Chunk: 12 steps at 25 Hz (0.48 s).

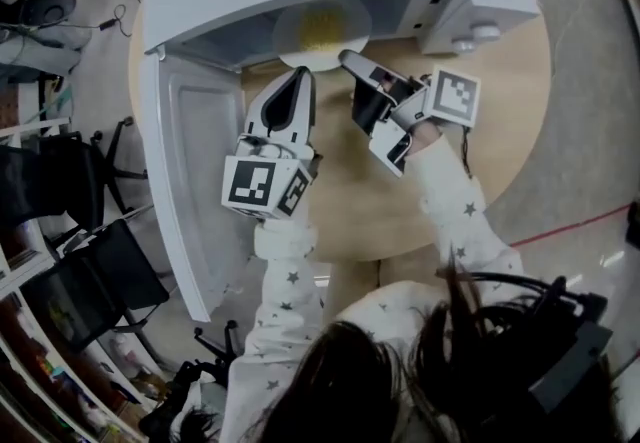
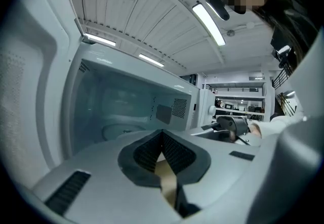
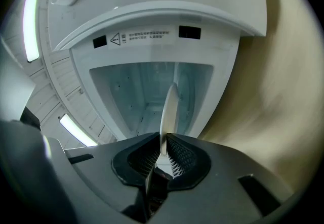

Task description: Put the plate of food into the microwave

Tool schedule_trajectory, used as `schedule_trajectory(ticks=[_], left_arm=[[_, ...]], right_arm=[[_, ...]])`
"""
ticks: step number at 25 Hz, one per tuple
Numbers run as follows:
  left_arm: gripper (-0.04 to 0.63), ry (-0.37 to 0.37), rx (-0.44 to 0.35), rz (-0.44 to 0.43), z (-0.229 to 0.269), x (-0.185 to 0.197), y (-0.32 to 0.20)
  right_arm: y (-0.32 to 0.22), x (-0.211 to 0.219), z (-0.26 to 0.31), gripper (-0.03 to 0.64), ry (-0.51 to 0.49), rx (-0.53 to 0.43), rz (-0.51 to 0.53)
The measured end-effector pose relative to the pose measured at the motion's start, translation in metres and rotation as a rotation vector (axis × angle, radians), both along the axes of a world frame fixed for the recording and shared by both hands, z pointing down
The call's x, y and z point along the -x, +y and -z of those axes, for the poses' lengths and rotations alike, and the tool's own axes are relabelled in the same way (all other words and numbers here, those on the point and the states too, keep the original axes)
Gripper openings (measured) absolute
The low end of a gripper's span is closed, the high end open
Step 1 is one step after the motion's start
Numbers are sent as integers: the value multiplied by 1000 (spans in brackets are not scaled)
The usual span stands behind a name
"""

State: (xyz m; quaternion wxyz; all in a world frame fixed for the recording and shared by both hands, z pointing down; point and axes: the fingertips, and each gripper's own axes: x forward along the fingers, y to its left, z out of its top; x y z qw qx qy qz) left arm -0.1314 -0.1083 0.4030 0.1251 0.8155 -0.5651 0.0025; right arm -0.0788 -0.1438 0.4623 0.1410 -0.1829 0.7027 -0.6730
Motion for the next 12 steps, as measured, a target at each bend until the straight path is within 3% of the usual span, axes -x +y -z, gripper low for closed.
schedule_trajectory(ticks=[12], left_arm=[[-5, 17, 21, -15, -2, 12, -19]], right_arm=[[-22, 13, 7, 28, 21, 6, -26]])
